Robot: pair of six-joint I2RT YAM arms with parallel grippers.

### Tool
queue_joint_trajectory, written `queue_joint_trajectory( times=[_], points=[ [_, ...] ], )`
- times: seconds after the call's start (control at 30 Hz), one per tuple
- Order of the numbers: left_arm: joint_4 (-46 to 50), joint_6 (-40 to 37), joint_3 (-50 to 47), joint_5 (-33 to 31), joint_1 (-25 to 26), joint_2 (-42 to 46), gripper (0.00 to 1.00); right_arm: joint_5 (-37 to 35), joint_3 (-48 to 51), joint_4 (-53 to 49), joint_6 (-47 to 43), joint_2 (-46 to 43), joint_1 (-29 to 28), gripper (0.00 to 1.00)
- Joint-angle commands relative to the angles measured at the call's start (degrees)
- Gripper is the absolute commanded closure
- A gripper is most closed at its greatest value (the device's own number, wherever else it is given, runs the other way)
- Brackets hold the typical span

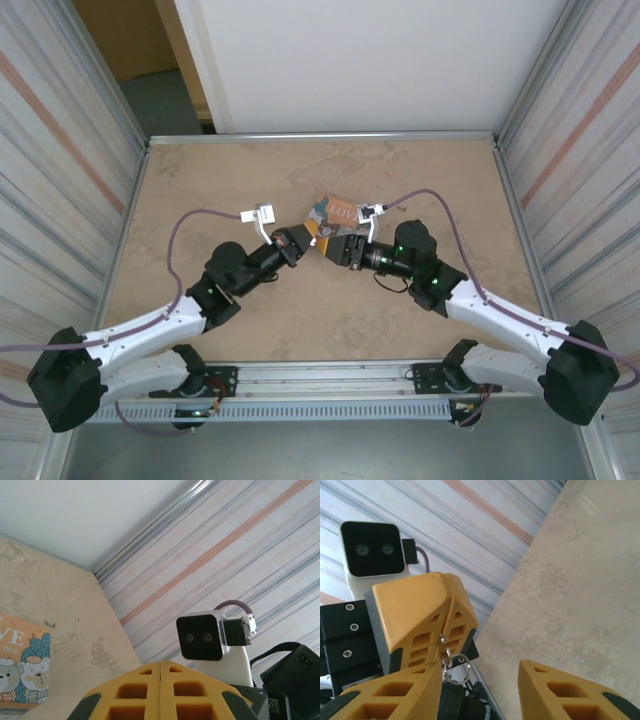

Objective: Unlock a padlock with a key

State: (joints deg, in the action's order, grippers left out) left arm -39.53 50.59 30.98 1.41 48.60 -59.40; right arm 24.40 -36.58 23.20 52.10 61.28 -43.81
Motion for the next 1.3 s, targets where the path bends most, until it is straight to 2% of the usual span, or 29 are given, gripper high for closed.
queue_joint_trajectory(
  times=[0.0,0.13,0.5,0.8,1.27],
  points=[
    [-2.2,-0.8,-0.5,-1.0,-0.3,1.1,1.0,1.0,-2.0,2.4,0.5,0.6,-0.5,0.6],
    [-2.0,-0.6,-0.5,-1.0,-0.3,1.1,1.0,1.3,-2.6,2.5,0.5,1.3,-0.7,0.64],
    [-1.8,-0.1,-0.7,-1.4,-0.3,0.8,1.0,-0.9,-2.8,0.7,-0.8,-0.3,-0.8,0.62],
    [-1.9,0.0,-0.8,-1.4,-0.3,0.9,1.0,0.7,-3.8,1.2,-0.6,0.8,-1.0,0.63],
    [-2.6,0.9,-0.8,-1.1,-0.3,0.2,1.0,1.7,-4.6,3.1,0.4,3.7,-1.7,0.71]
  ],
)
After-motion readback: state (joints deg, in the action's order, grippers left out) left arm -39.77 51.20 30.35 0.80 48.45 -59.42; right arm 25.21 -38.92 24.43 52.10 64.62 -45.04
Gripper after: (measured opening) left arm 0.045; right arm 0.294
